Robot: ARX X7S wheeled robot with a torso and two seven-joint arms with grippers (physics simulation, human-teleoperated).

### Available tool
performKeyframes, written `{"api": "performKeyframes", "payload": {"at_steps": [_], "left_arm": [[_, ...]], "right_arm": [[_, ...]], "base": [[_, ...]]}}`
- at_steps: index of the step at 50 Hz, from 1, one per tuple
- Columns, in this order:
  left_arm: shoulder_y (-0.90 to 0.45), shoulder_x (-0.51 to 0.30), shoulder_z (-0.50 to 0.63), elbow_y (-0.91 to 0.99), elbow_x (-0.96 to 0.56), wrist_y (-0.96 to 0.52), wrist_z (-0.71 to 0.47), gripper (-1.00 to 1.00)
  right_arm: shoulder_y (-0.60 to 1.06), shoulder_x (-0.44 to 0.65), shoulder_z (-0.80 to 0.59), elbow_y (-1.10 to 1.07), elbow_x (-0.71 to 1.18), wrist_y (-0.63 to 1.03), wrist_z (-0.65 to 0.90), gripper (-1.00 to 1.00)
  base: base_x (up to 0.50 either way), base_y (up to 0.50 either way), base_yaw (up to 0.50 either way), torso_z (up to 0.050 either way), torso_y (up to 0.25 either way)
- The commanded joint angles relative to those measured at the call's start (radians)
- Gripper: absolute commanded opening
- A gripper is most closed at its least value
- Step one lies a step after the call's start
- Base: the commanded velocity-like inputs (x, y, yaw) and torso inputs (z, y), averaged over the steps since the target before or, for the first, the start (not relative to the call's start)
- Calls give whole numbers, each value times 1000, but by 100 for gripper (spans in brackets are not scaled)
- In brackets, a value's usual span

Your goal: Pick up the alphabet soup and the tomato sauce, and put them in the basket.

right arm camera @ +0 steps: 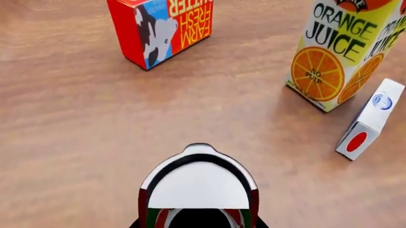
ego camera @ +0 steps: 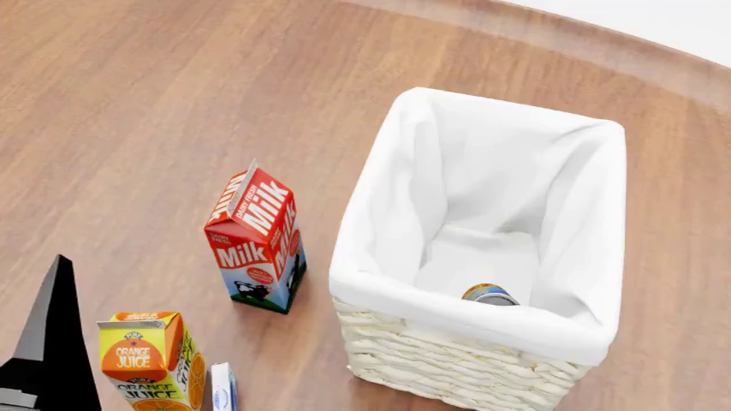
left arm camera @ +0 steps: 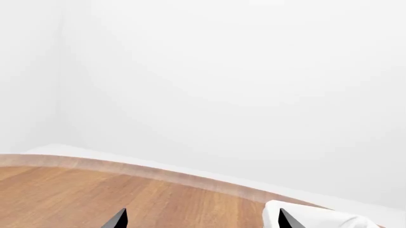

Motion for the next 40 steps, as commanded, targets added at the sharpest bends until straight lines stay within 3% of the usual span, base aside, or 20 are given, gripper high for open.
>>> {"api": "performKeyframes", "payload": {"at_steps": [1, 20, 40], "left_arm": [[0, 0, 3, -3, 3, 3, 1, 100], [-3, 0, 8, -5, 2, 4, 0, 100], [-6, 4, 21, -11, 11, 5, 4, 100]], "right_arm": [[-6, -3, 0, 9, 4, -6, -6, -100], [-7, 77, 12, -137, 7, 38, 56, -100], [-36, 295, 57, -501, 2, 91, 230, -100]], "base": [[0, 0, 0, 0, 0], [0, 0, 0, 0, 0], [0, 0, 0, 0, 0]]}}
